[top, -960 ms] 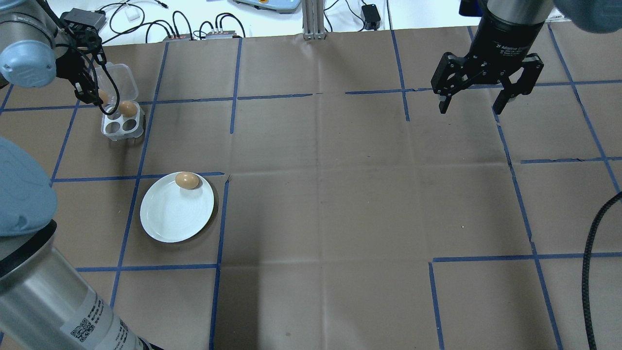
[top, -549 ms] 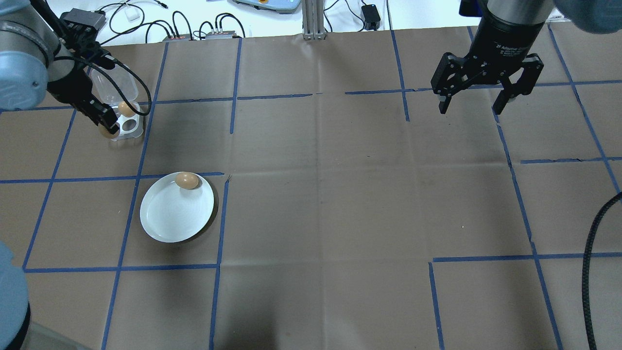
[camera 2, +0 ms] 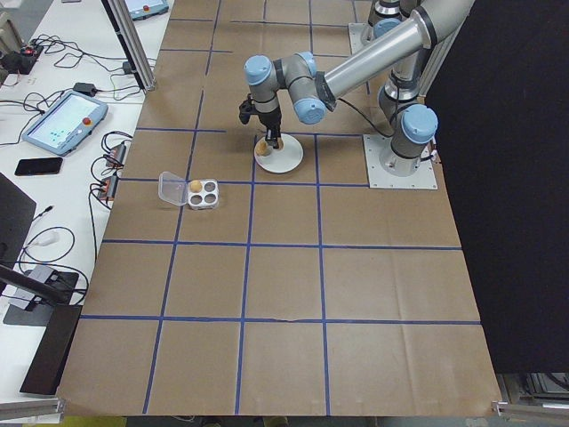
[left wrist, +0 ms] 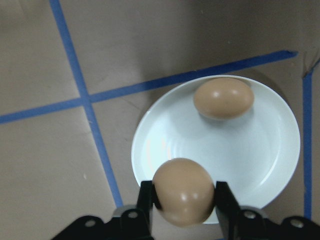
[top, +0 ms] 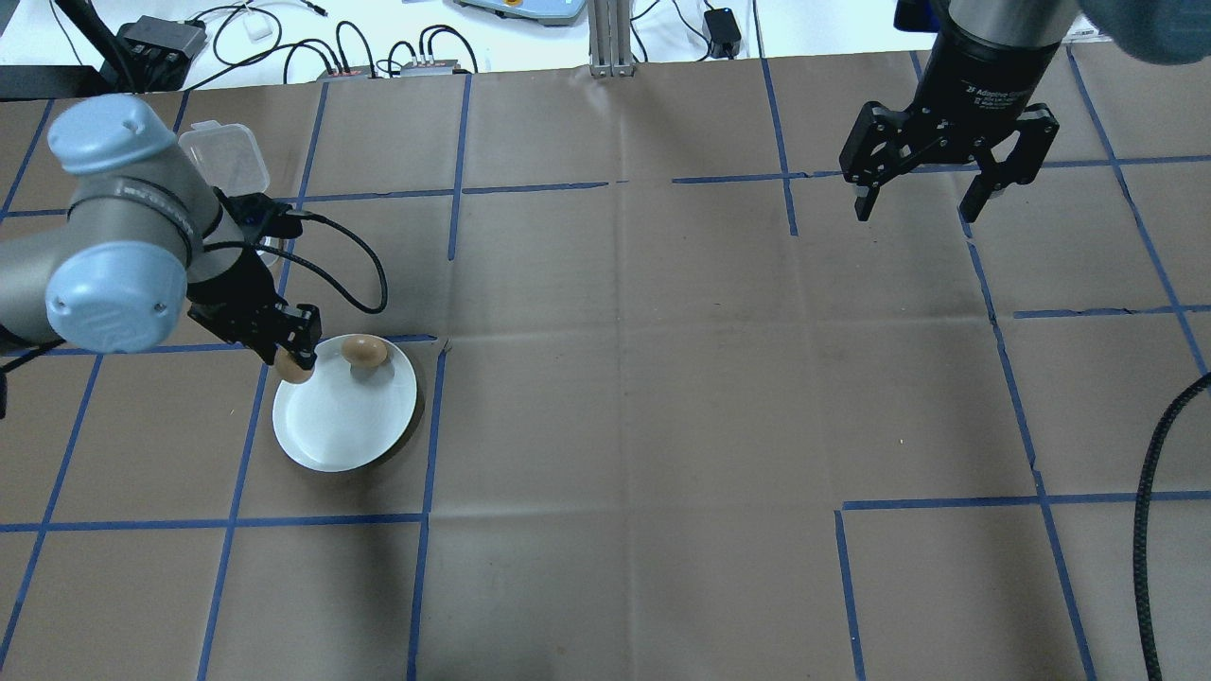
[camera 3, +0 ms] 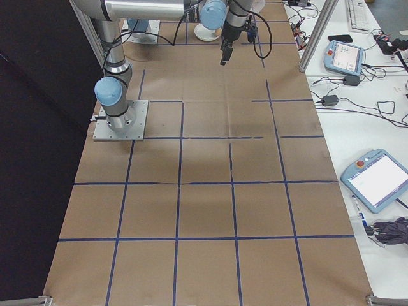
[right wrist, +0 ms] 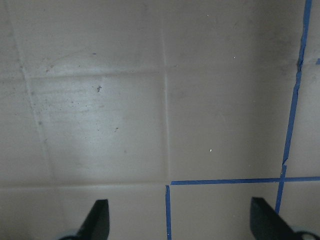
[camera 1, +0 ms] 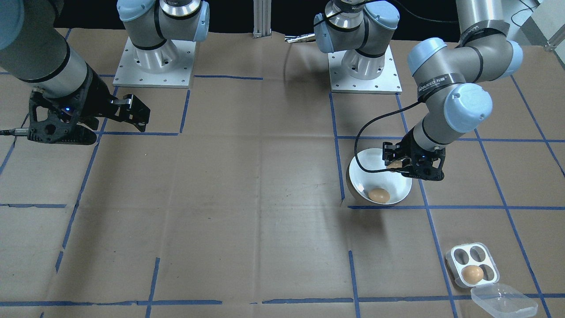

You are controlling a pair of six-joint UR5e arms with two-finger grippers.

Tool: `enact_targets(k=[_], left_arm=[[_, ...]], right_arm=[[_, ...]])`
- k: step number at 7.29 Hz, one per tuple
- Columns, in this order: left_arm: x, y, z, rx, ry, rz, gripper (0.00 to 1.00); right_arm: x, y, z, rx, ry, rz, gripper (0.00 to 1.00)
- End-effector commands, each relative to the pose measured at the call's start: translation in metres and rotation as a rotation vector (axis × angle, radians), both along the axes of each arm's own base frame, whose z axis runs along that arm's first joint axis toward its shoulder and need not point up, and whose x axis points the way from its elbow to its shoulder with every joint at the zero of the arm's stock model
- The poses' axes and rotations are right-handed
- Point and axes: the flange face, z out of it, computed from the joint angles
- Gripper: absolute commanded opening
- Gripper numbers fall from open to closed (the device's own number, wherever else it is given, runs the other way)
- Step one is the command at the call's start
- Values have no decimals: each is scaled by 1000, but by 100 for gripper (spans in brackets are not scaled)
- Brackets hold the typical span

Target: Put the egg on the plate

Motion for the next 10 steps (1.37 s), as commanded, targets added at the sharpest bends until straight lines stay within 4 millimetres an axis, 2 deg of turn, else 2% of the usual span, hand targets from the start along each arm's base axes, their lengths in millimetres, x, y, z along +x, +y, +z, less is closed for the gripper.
enact_targets(k=[1, 3, 4, 6, 8, 9, 10], left_arm=[[-7, 18, -33, -38, -1, 20, 28], [-4, 14, -29, -55, -5, 29, 100], [-2, 9, -22, -75, -7, 34, 100], [3, -20, 36, -165, -41, 113, 100], [10, -46, 88, -139, -42, 175, 100], [18, -62, 103, -140, -47, 206, 100], [29, -79, 105, -161, -43, 206, 100]], right_arm=[[0, 0, 0, 0, -1, 0, 100], [0, 0, 0, 0, -1, 0, 100], [0, 0, 0, 0, 1, 0, 100], [0, 0, 0, 0, -1, 0, 100], [0, 0, 0, 0, 1, 0, 100], [0, 0, 0, 0, -1, 0, 100], [0, 0, 0, 0, 1, 0, 100]])
